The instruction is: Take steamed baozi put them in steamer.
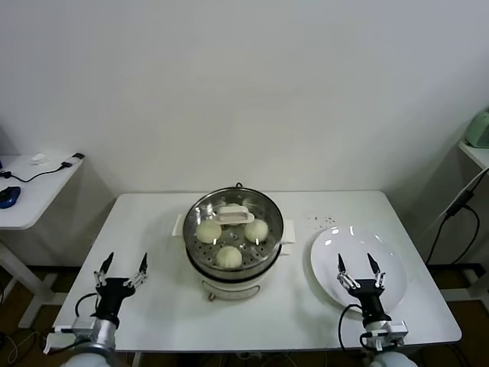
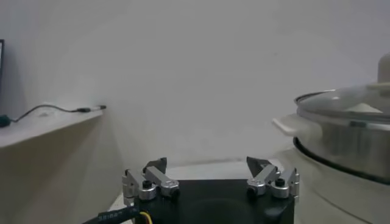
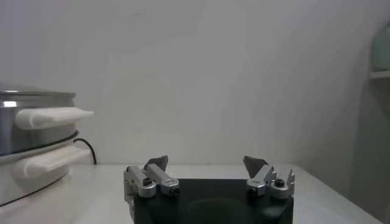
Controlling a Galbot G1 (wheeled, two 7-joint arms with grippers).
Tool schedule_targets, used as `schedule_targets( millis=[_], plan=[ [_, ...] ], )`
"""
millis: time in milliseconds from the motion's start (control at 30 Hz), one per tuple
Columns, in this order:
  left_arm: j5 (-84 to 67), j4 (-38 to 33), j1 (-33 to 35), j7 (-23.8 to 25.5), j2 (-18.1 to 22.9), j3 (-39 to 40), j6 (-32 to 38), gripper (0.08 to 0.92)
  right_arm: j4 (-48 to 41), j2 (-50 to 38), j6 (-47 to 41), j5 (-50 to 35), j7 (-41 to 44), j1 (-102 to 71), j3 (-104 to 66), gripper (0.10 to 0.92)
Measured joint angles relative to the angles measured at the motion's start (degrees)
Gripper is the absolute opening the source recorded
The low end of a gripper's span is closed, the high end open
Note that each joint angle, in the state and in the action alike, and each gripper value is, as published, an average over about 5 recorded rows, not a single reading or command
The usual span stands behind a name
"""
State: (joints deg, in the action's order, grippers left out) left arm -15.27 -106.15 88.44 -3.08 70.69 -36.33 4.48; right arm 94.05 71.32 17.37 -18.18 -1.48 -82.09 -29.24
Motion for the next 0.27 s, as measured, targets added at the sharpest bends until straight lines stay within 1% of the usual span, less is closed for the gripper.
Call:
schedule_targets(
  millis=[267],
  plan=[
    [-1.9,0.9,1.2,0.4,0.1,-0.2,1.6,0.823,-0.1,0.1,0.0,-0.2,-0.1,0.1,0.3,0.823]
  ],
)
